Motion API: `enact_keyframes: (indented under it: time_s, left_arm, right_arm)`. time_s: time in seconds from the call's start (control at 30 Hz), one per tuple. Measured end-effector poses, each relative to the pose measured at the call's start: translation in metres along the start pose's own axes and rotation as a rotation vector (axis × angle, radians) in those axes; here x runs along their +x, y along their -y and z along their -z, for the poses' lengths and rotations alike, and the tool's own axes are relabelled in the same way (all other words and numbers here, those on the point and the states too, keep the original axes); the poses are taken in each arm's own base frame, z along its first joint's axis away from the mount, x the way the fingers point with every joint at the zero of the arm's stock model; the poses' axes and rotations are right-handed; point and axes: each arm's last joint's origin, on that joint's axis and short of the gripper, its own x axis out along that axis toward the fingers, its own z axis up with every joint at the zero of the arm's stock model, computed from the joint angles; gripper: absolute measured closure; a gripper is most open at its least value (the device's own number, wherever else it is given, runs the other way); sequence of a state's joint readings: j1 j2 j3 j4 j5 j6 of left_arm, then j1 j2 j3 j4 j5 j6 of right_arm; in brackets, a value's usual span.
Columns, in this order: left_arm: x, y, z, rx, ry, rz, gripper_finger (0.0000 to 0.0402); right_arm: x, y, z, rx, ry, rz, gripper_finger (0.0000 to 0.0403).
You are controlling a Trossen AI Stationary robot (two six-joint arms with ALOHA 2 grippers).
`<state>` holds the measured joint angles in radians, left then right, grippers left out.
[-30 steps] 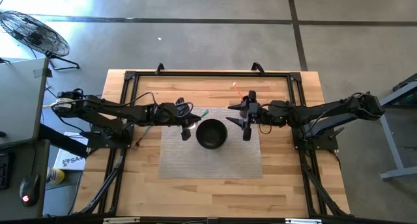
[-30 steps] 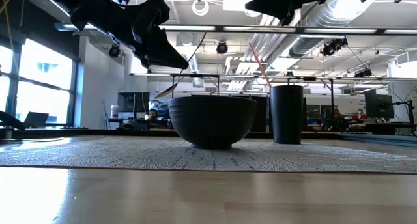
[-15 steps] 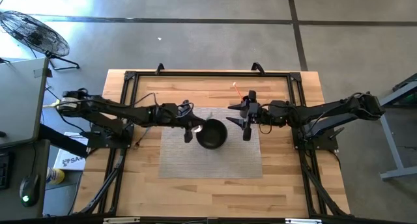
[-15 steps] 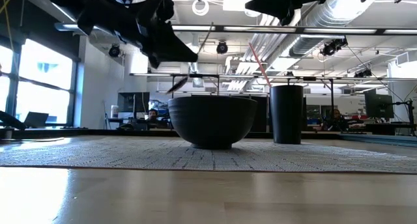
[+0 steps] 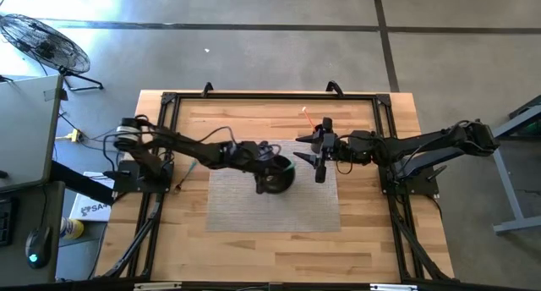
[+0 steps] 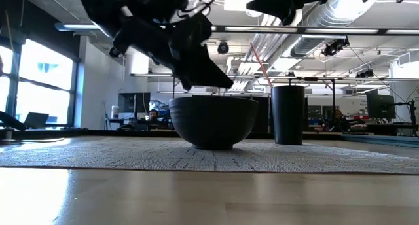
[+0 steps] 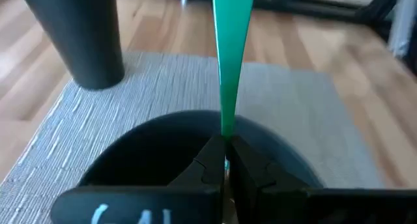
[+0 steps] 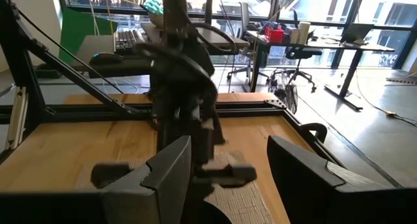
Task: Pick & Place Utensil
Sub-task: Put the green spoon into the black bowl, then put the blue fork into the black bowl
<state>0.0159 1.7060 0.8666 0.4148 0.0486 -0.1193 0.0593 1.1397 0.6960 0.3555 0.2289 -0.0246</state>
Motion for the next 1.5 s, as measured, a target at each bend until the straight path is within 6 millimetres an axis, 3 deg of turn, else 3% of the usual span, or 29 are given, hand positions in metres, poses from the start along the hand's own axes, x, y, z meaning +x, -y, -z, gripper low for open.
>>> enact_keyframes:
  time_s: [0.23,0.53,0.87,1.2,1.33,1.5]
  left_arm:
    - [0.017,0.0,0.008,0.012,-0.043,-0.007,0.0398]
    - [0.017,-0.002,0.011,0.011,-0.077,-0.023,0.0397]
    - [0.017,-0.001,0.011,0.009,-0.074,-0.022,0.0352]
    - [0.016,-0.001,0.009,0.008,-0.058,-0.013,0.0348]
    - [0.005,0.001,0.0,0.007,-0.063,0.011,0.0348]
    - [-0.03,0.005,-0.017,0.006,-0.135,-0.021,0.0348]
  right_arm:
    - [0.0,0.0,0.001,-0.003,-0.008,0.0,0.0206]
    - [0.0,0.0,0.002,-0.004,-0.016,0.0,0.0206]
    - [0.0,0.0,0.002,-0.004,-0.015,0.0,0.0206]
    - [0.0,0.0,0.002,-0.004,-0.015,0.0,0.0206]
    - [0.0,0.0,0.002,-0.005,-0.018,-0.001,0.0206]
    - [0.0,0.0,0.002,-0.006,-0.022,-0.001,0.0206]
